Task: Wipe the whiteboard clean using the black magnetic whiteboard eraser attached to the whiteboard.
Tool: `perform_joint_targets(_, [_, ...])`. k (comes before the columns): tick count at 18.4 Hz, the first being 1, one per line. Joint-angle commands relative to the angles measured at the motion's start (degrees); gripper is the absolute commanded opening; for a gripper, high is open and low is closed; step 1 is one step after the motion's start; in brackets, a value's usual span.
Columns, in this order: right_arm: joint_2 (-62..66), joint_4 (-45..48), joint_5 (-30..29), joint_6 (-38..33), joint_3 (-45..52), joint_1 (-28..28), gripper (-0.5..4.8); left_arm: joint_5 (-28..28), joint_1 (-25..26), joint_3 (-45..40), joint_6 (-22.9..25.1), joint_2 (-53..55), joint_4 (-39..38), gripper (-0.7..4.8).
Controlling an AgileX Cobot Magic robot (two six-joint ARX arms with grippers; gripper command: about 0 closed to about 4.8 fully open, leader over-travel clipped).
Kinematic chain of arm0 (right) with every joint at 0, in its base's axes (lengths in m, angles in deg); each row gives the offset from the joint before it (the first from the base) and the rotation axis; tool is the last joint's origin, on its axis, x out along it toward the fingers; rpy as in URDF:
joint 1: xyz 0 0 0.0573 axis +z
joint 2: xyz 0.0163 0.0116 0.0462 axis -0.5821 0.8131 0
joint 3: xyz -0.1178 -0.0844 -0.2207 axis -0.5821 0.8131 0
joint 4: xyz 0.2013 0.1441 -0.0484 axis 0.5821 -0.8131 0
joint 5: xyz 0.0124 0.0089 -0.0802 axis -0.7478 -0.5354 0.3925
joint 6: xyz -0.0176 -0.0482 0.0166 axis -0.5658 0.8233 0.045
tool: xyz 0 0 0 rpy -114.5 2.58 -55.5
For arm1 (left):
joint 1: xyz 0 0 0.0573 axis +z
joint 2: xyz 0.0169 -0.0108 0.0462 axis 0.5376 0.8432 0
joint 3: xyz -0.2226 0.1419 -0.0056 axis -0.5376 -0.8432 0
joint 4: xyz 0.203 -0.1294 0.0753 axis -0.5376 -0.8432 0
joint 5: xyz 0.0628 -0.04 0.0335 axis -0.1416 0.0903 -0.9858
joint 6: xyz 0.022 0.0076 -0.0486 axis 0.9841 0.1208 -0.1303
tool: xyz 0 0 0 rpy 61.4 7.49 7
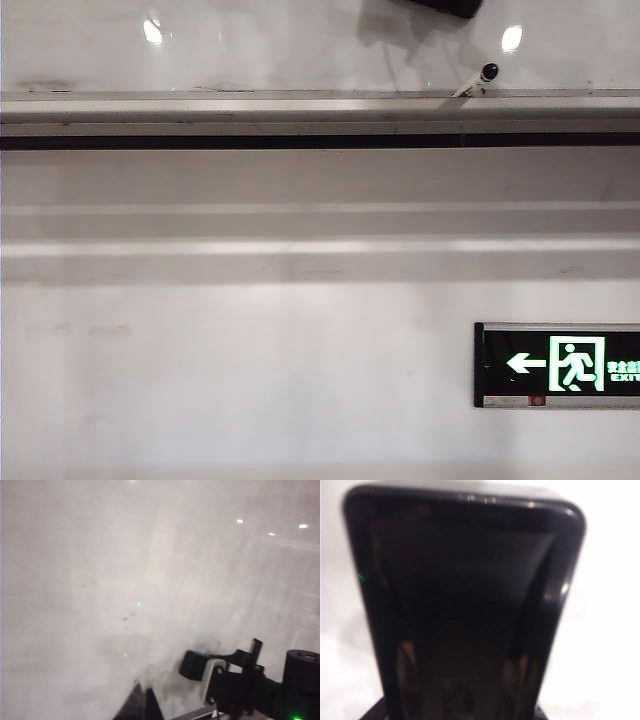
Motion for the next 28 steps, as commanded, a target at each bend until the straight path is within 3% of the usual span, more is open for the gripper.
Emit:
perform_joint_targets(1, [1.5,15.5,-12.9,-4.0,-0.9,-0.2,0.00,0.0,0.0,0.2,0.0,-0.2,1.2,-0.06])
perform_joint_targets(4, [-0.7,20.6,-12.7,-4.9,-0.9,1.3,0.01,-0.8,0.0,0.2,0.0,-0.2,1.1,-0.06])
perform_joint_targets(5, [-1.4,21.9,-13.0,-6.5,-0.9,1.4,0.47,-0.8,0.0,0.2,0.0,-0.2,1.2,-0.06])
perform_joint_targets(6, [-1.6,23.6,-12.9,-6.9,-0.9,1.5,2.28,-0.8,0.0,0.2,0.0,-0.2,1.2,-0.06])
perform_joint_targets(7, [-1.6,23.7,-12.9,-6.9,-0.9,1.5,2.78,-0.8,0.0,0.2,0.0,-0.2,1.2,-0.06])
perform_joint_targets(10, [-1.6,23.5,-12.3,-6.9,-0.9,1.5,3.17,-0.7,0.0,0.3,0.0,-0.3,1.2,-0.06])
perform_joint_targets(12, [-1.9,23.1,-10.8,-7.2,-0.9,2.3,4.07,-0.6,0.0,0.5,0.0,-0.3,1.2,-0.06])
perform_joint_targets(13, [-2.4,23.2,-10.8,-7.9,-0.9,2.5,4.19,-0.6,0.0,0.5,0.0,-0.3,1.4,-0.06])
perform_joint_targets(17, [-3.4,21.5,-10.8,-10.5,-0.9,3.2,4.18,-0.6,0.0,0.5,0.0,-0.3,1.3,-0.06])
perform_joint_targets(18, [-3.4,20.6,-10.7,-11.2,-0.9,3.1,3.93,-0.6,0.0,0.5,0.0,-0.3,1.2,-0.06])
perform_joint_targets(19, [-3.3,20.0,-10.3,-11.3,-0.9,3.1,3.44,-0.6,0.0,0.5,0.0,-0.3,1.2,-0.06])
perform_joint_targets(20, [-3.3,18.5,-9.7,-11.3,-0.9,3.1,1.75,-0.6,0.0,0.5,0.0,-0.3,1.1,-0.06])
perform_joint_targets(21, [-3.4,17.6,-9.2,-11.3,-0.9,3.1,0.89,-0.6,0.0,0.5,0.0,-0.3,1.2,-0.06])
perform_joint_targets(25, [-3.9,13.6,-4.4,-11.3,-0.9,3.2,0.71,-0.5,0.0,0.5,0.0,-0.3,1.2,-0.06])
perform_joint_targets(28, [-5.6,3.3,-4.9,-11.3,-0.9,3.2,0.56,0.2,0.0,0.5,0.0,-0.3,1.2,-0.06])
